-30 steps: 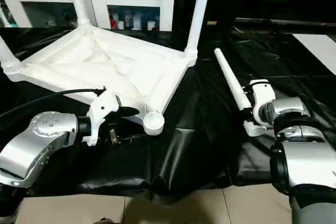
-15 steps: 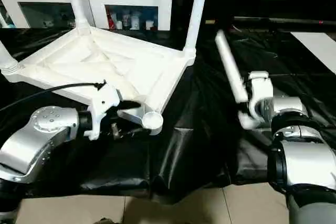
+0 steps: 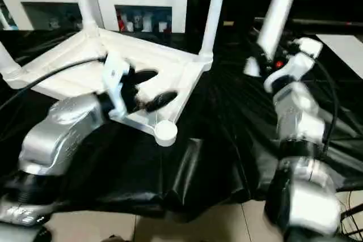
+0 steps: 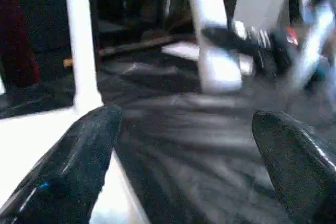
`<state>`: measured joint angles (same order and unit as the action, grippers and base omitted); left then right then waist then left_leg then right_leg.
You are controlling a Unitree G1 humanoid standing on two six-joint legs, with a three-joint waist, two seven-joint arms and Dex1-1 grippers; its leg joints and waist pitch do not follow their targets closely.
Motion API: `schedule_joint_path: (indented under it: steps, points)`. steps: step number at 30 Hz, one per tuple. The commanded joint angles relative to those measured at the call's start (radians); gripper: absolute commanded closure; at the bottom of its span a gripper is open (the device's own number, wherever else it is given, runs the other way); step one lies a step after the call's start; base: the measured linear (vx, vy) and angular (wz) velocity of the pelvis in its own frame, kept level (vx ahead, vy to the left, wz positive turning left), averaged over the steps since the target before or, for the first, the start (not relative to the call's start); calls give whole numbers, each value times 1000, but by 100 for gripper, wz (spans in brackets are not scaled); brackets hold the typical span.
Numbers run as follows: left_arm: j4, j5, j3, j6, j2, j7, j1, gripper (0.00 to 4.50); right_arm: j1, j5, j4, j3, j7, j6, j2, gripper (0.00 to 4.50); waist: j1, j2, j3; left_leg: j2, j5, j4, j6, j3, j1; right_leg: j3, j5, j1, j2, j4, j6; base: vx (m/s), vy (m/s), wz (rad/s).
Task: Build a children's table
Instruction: Pick table leg
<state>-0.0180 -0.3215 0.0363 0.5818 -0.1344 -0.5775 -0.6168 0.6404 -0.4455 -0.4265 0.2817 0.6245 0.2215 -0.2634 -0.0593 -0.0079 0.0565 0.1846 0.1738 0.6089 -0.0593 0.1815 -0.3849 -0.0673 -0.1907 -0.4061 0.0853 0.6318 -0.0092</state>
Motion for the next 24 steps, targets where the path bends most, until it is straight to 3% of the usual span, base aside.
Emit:
schedule_joint_path:
  steps: [1,5,8,12,19,24]
  points:
    - [19,-20,-26,13,3,29,-15,0,-2,-31,69,-43,45,35,1,260,-10,-3,-78,36,147,-63,96,-13,12,38,-65,65,50,-71,-257,0,0,0]
    - [44,-86,-68,57,50,47,-78,0,-46,-47,154,-115,88,93,28,260,-17,-5,-75,37,158,-65,63,-11,15,40,-125,58,50,-76,-239,0,0,0]
    - [55,-125,-97,90,74,60,-106,0,-63,-52,192,-144,109,121,41,260,-29,-2,-77,38,141,-65,60,-12,16,41,-94,57,51,-73,-241,0,0,0]
    - [86,-154,-131,117,96,90,-139,0,-114,-64,280,-217,151,180,37,260,-38,-10,-75,37,122,-65,71,-10,14,43,-68,59,52,-72,-233,0,0,0]
    - [116,-187,-176,142,110,136,-163,0,-138,-33,323,-265,159,191,40,260,-40,-11,-71,37,160,-69,43,-14,12,42,-169,58,56,-83,-194,0,0,0]
    - [112,-216,-199,151,114,143,-171,0,-141,-34,330,-268,147,196,40,260,-40,-10,-73,37,138,-69,46,-14,12,42,-132,57,55,-78,-199,0,0,0]
